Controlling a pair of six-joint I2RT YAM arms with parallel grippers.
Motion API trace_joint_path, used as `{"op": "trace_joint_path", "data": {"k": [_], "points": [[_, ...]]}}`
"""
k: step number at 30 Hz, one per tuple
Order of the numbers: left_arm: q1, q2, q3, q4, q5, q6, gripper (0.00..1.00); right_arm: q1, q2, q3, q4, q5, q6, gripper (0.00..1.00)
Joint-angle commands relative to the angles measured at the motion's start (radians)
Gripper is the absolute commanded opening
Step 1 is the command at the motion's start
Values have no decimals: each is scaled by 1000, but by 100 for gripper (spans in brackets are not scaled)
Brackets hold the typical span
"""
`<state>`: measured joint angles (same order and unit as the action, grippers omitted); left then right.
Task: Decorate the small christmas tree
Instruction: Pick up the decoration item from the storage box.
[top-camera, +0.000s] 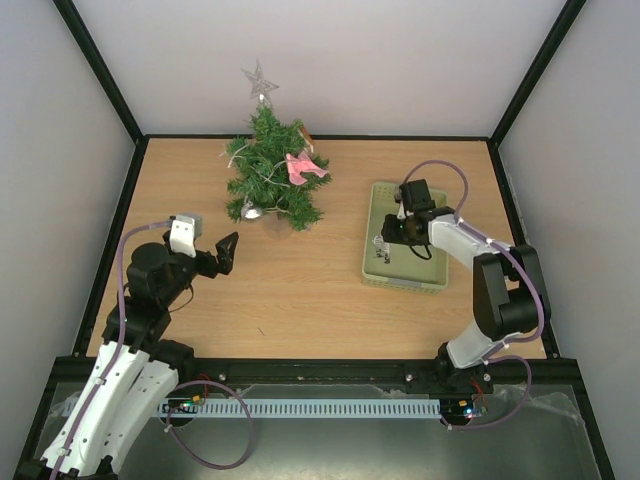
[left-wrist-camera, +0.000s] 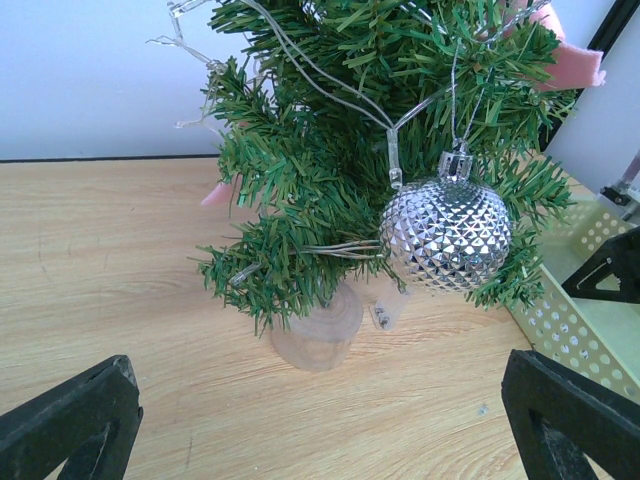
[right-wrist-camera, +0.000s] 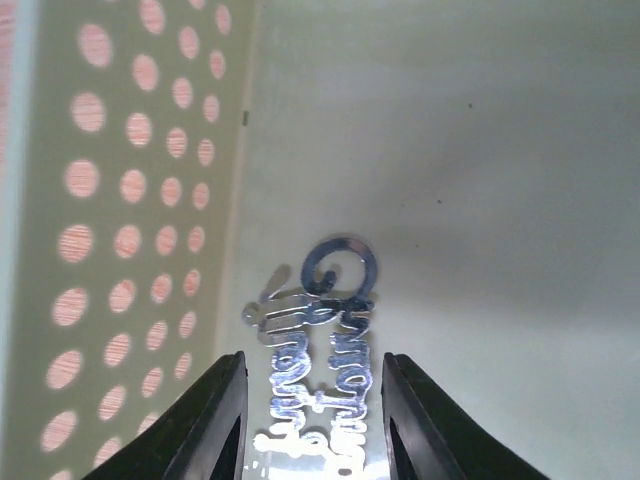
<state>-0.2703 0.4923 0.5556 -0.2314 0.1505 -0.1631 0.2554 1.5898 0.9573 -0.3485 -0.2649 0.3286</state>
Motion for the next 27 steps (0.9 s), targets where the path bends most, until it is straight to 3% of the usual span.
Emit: {"op": "trace_joint_path", "data": {"k": [1, 2, 5, 11, 19, 27], "points": [[-3, 1, 1, -2, -8, 14, 100, 3, 47, 33, -74, 31, 33, 37], [-4, 2, 3, -2, -8, 14, 100, 5, 47, 22, -71, 6, 68, 38], [-3, 3, 4, -4, -9, 14, 100, 15, 7, -53, -19, -62, 158, 54], [-3, 2, 4, -4, 25, 16, 99, 23, -29, -156, 64, -92, 224, 60], [-75, 67, 73, -52, 164, -63, 63, 23, -27, -259, 269, -219, 271, 61], [-281, -9, 29, -18, 52, -205, 54, 21, -87, -333, 433, -279, 313, 61]]}}
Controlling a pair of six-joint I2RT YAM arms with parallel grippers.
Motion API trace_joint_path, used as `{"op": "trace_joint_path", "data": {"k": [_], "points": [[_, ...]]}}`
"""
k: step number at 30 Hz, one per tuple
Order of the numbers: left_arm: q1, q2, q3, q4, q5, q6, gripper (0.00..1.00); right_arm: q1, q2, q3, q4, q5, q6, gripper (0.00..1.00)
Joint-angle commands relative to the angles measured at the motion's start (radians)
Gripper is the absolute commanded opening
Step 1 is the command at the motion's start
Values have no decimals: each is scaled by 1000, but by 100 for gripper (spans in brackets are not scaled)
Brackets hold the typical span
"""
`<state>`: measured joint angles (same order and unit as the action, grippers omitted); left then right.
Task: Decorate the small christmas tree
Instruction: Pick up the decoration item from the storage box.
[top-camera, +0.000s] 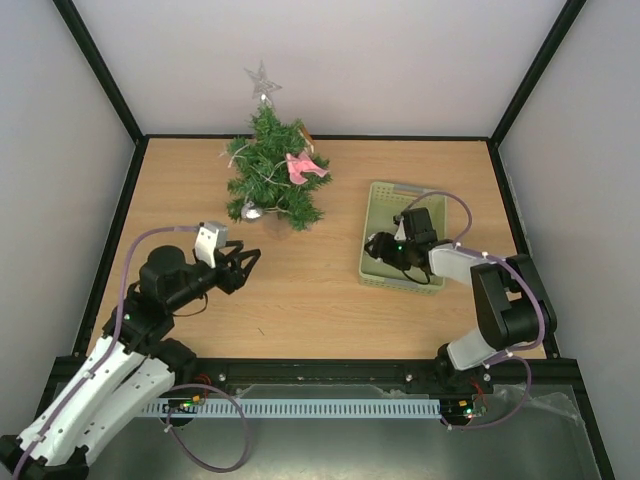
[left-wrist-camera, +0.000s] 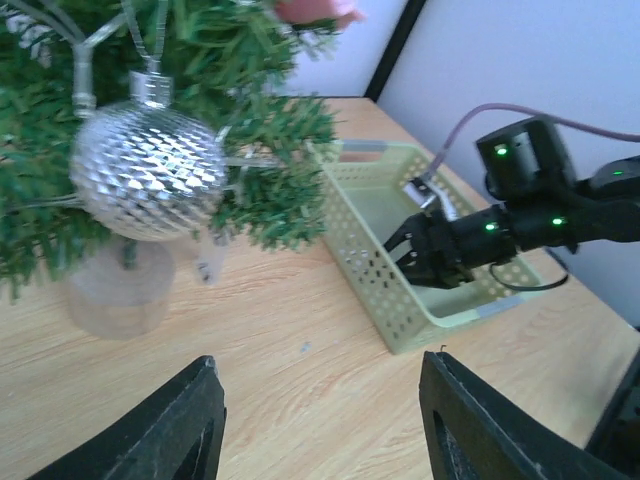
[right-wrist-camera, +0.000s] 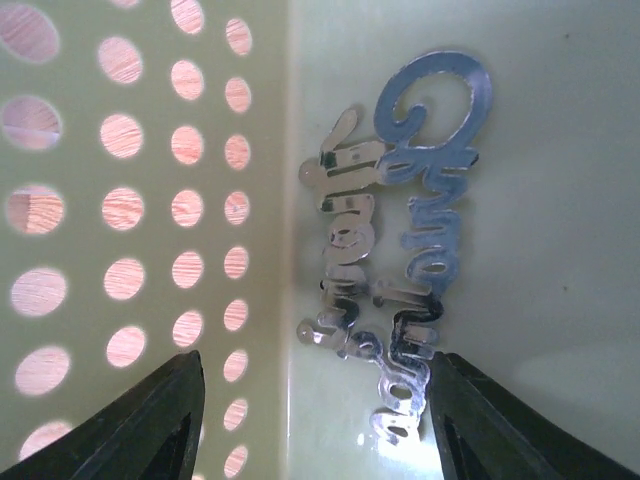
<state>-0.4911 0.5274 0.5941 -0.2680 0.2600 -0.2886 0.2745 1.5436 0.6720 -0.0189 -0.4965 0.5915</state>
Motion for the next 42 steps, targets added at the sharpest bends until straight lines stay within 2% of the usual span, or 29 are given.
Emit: {"op": "trace_joint_path", "data": {"k": [1, 8, 15, 22, 25, 28, 32, 36, 42], "points": [[-74, -53, -15, 30, -67, -88, 53, 3, -47, -56, 127, -54, 69, 62], [-159, 32, -9, 118, -69, -97, 50, 2, -95, -95, 250, -80, 135, 63], [-363, 146, 14, 186, -225, -93, 50, 2, -117, -105, 292, -88, 171, 63], [-514, 349, 27, 306, -366, -113, 45, 2, -131, -69, 121, 128, 188, 60], [-539, 470, 62, 364, -372, -122, 43, 2, -121, -79, 102, 166, 188, 51], [-545, 587, 112, 415, -378, -122, 41, 1, -105, -82, 112, 152, 204, 47], [-544, 760, 172, 494, -405, -134, 36, 0, -74, -82, 186, 154, 214, 47], [-546, 926, 265, 493, -449, -161, 35, 1, -14, -66, 234, 162, 226, 48], [-546, 1094, 345, 526, -426, -167, 34, 1, 26, -98, 306, 127, 252, 49]]}}
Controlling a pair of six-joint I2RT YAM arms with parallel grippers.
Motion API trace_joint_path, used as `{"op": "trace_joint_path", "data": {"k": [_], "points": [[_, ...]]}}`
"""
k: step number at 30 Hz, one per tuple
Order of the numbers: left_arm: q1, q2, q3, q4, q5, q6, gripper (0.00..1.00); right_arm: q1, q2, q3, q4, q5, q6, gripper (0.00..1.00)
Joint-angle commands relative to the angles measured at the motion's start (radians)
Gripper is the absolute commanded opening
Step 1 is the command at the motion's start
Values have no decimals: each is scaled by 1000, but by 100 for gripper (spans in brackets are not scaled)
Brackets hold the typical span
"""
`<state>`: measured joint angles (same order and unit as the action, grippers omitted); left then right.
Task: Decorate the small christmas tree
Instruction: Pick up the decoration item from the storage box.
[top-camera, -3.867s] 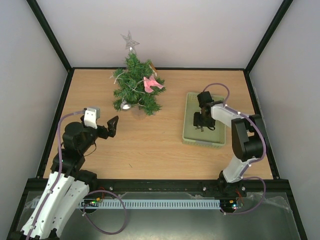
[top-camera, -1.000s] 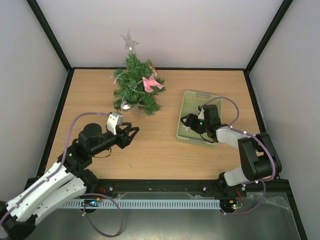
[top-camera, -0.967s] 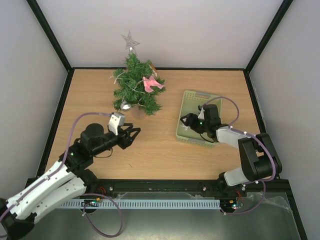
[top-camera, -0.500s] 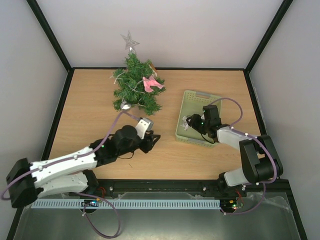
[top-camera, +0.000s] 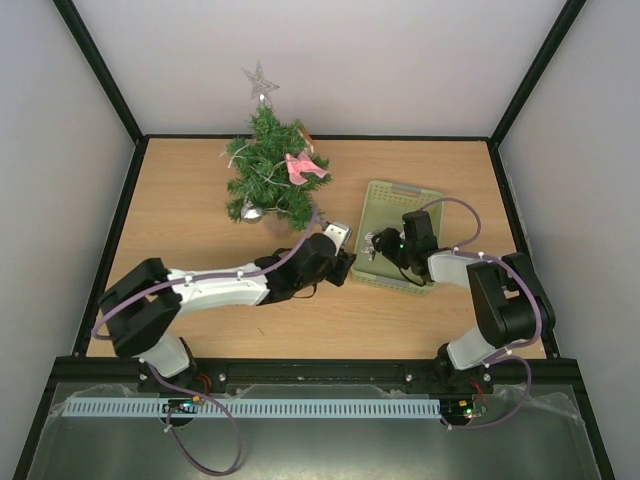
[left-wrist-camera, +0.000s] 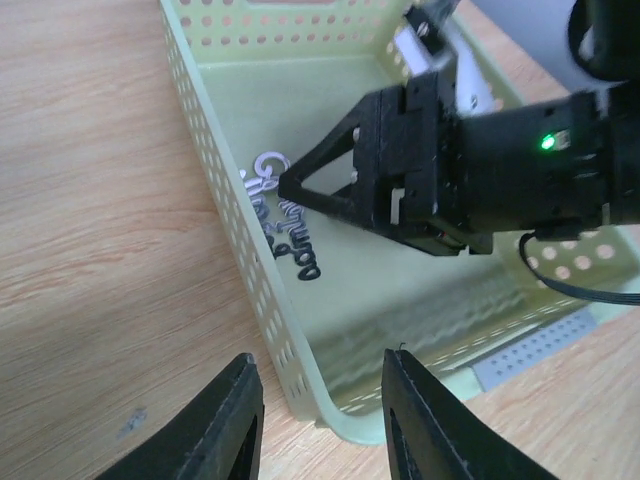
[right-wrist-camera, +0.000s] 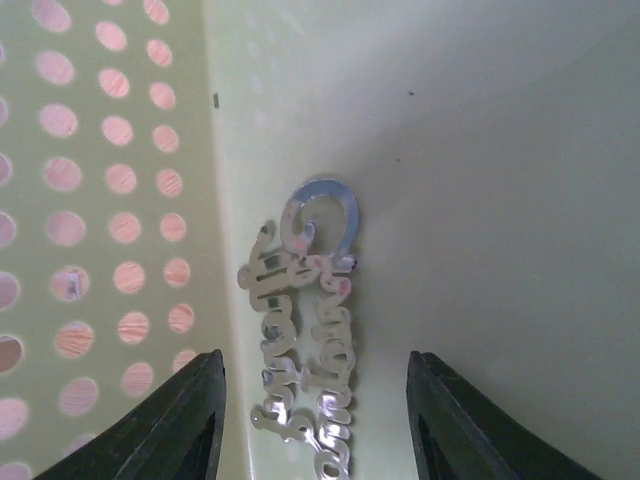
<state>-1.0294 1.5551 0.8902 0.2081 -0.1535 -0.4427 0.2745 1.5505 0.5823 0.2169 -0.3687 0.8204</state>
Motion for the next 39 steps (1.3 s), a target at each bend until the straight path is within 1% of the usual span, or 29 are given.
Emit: {"op": "trace_joint_path", "data": {"k": [1, 5, 11, 16, 19, 24, 32, 37, 39], "points": [[-7, 89, 60, 48, -8, -13, 33, 1, 23, -15, 81, -7, 25, 50], [-6, 159, 82, 58, 21, -5, 27, 0, 30, -27, 125, -42, 39, 53], [-6, 223, 89, 70, 48, 3, 19, 1, 51, -31, 180, -64, 80, 57], [-6, 250, 97, 69, 63, 10, 15, 1, 74, -36, 259, -147, 126, 61], [-5, 254, 100, 73, 74, 9, 14, 1, 69, -51, 318, -191, 162, 61], [-6, 254, 99, 77, 83, 3, 14, 1, 29, -65, 382, -231, 171, 61], [-5, 259, 102, 76, 76, 10, 14, 1, -62, -100, 398, -203, 171, 60], [-5, 257, 102, 74, 75, 9, 13, 1, -9, -98, 424, -223, 172, 59], [-6, 254, 99, 74, 72, 5, 13, 1, 12, -92, 399, -203, 146, 58]]}}
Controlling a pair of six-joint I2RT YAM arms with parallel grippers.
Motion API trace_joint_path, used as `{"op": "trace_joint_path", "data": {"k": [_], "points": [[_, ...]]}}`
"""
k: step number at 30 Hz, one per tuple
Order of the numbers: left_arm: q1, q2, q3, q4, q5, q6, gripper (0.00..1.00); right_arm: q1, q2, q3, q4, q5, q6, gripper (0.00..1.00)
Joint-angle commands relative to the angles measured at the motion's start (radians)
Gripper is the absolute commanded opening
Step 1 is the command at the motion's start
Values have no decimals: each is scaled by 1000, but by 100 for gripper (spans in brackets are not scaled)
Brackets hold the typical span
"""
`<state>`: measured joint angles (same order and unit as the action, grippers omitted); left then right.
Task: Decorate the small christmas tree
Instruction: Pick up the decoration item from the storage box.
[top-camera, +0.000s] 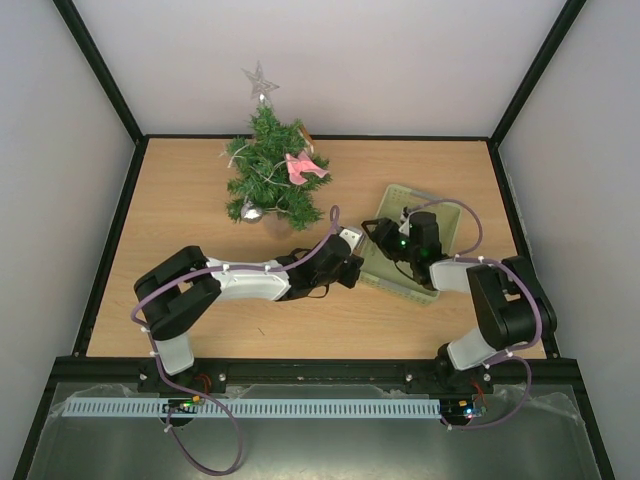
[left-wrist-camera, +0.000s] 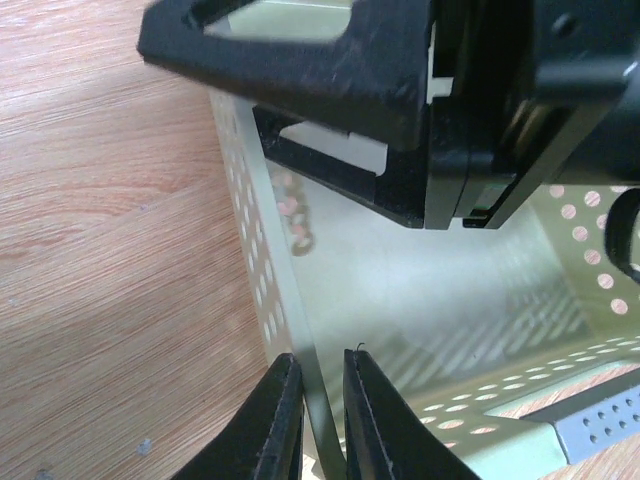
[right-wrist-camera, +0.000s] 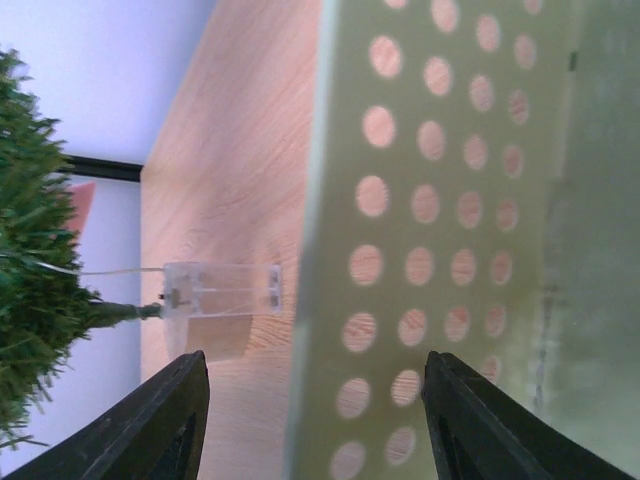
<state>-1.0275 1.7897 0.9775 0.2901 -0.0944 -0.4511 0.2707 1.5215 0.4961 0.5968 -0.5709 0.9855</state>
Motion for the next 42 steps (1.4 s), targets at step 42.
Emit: {"op": "trace_joint_path", "data": {"k": [42], "points": [[-45, -58, 45, -147, -311, -196, 2, 19, -35, 14, -283, 212, 4, 34]]}}
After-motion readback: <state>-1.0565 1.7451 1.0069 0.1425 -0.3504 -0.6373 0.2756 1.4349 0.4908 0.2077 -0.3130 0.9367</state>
